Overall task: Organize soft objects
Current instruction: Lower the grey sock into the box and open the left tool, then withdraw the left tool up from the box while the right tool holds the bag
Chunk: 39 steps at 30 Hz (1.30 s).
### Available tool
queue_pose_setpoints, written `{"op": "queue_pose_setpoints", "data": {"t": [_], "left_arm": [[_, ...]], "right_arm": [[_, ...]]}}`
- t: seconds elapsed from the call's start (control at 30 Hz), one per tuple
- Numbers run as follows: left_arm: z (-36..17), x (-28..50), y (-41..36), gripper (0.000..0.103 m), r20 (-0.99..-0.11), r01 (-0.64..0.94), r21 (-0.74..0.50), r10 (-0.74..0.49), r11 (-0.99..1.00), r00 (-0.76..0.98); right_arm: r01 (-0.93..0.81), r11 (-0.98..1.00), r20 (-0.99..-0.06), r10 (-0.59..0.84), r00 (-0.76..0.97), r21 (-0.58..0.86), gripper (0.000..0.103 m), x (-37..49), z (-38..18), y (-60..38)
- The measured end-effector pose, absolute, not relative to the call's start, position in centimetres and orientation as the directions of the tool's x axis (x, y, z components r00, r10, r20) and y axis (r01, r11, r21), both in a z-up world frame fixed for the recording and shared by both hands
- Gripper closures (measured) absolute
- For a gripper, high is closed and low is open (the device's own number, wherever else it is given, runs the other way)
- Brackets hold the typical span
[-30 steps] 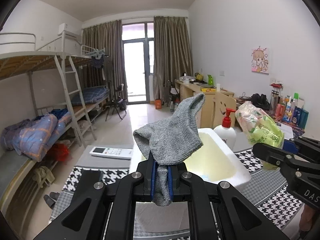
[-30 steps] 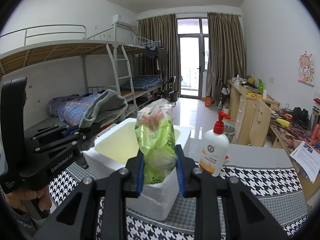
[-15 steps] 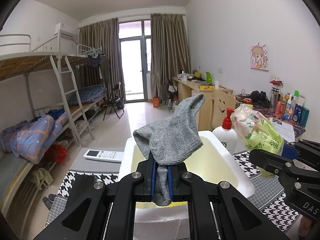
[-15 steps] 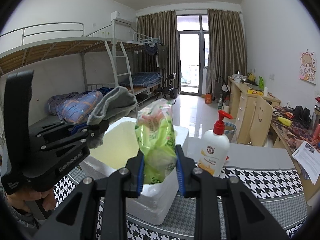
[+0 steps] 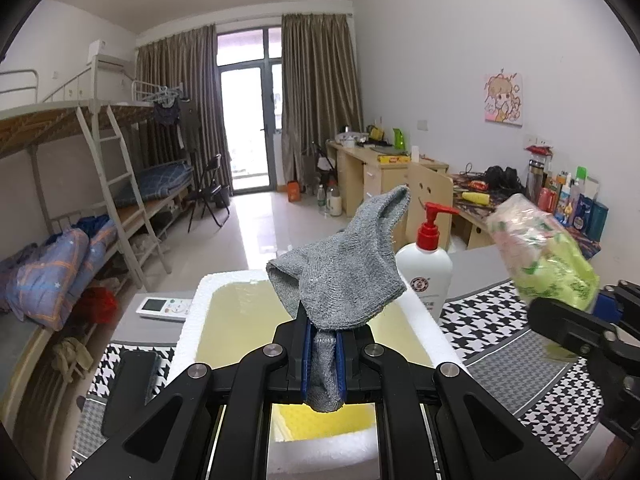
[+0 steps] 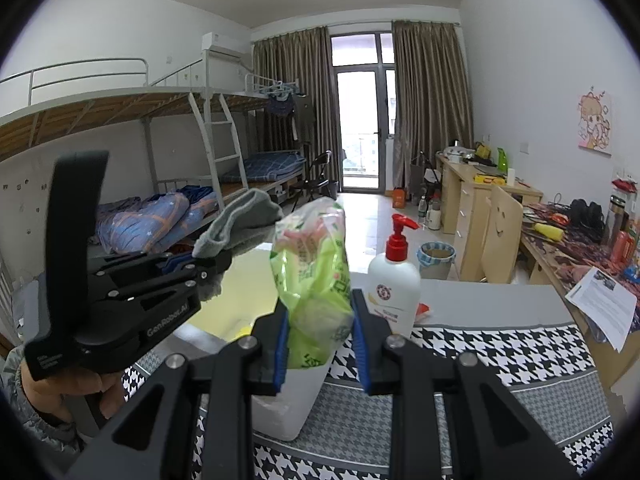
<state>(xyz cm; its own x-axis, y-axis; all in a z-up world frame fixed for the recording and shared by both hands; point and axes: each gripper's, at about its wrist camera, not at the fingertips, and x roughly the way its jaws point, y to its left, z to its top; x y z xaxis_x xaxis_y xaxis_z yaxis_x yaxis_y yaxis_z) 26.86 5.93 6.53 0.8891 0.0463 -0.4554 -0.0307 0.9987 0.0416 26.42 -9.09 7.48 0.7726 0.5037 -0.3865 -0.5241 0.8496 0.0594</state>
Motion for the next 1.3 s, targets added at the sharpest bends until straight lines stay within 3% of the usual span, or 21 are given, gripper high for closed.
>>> {"op": "queue_pose_setpoints", "data": {"t": [0.33, 0.37, 0.43, 0.47, 0.5, 0.6, 1.3], "left_arm": [[6.0, 28.1, 5.9, 0.089, -0.477, -0.040, 0.034, 0.052, 0.999, 0.878], [6.0, 28.1, 6.0, 0.083, -0.478, -0.042, 0.034, 0.053, 0.999, 0.877], [6.1, 28.0, 6.1, 0.057, -0.472, -0.061, 0.031, 0.068, 0.998, 0.879], [6.1, 27.8, 6.0, 0.032, -0.465, -0.071, 0.031, 0.077, 0.997, 0.882], [6.3, 27.5, 6.2, 0.015, -0.446, -0.087, 0.028, 0.091, 0.996, 0.890], [6.9, 26.7, 6.4, 0.004, -0.404, -0.113, 0.028, 0.114, 0.993, 0.908], [7.2, 24.2, 7.4, 0.001, -0.384, -0.114, 0.031, 0.117, 0.993, 0.916]], "right_arm": [[-0.507, 0.859, -0.387, 0.490, 0.781, 0.063, 0.072, 26.6, 7.4, -9.6], [-0.506, 0.860, -0.388, 0.489, 0.782, 0.063, 0.072, 26.6, 7.4, -9.6], [-0.504, 0.862, -0.388, 0.486, 0.783, 0.062, 0.072, 26.5, 7.4, -9.5], [-0.503, 0.862, -0.387, 0.486, 0.783, 0.063, 0.072, 26.5, 7.5, -9.4], [-0.505, 0.861, -0.388, 0.487, 0.782, 0.063, 0.072, 26.5, 7.4, -9.5], [-0.502, 0.863, -0.388, 0.483, 0.785, 0.061, 0.072, 26.5, 7.4, -9.5], [-0.507, 0.861, -0.379, 0.484, 0.789, 0.044, 0.072, 26.1, 7.8, -8.8]]}}
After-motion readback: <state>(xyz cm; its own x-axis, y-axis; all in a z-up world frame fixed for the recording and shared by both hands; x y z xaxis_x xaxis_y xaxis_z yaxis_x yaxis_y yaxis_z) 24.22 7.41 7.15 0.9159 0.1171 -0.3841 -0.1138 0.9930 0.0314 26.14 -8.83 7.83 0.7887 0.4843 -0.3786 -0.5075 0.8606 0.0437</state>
